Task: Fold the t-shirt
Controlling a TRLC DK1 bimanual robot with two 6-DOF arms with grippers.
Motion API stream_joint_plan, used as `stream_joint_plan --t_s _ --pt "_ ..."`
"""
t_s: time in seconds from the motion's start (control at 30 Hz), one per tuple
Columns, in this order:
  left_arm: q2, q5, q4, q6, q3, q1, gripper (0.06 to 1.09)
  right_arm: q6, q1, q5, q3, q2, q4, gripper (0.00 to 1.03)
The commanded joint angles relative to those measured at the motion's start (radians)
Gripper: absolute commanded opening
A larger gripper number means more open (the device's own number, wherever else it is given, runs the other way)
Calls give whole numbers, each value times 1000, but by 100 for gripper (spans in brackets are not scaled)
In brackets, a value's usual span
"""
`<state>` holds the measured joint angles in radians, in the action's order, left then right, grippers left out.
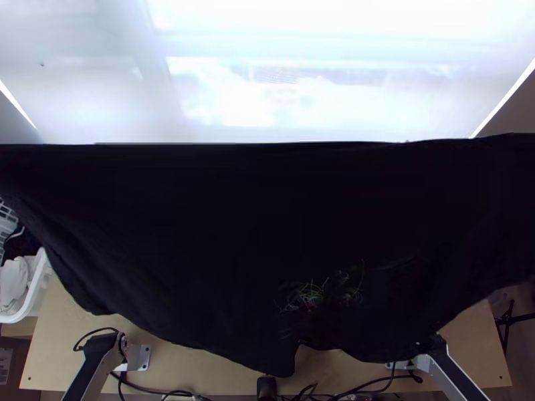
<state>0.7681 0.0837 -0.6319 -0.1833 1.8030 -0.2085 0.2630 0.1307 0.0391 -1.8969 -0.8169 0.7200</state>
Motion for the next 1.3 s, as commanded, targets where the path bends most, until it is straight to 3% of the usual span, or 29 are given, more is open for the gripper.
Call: stream_joint_plan --t_s 0.0,0.27,0.43,0.8,1.27 --pt "-33 24 83 22 -367 27 9 -53 32 -10 384 24 -205 3" --pt "42 -22 339 41 -708 98 9 -80 53 -10 728 -157 -521 3" --pt "185 -50 511 39 -817 123 9 -87 41 -16 780 -378 -679 3" --pt "635 -151 813 21 -732 152 9 -80 35 -34 510 -889 -800 3" --pt "1017 -213 916 16 -531 146 9 -73 46 -33 191 -1274 -812 3"
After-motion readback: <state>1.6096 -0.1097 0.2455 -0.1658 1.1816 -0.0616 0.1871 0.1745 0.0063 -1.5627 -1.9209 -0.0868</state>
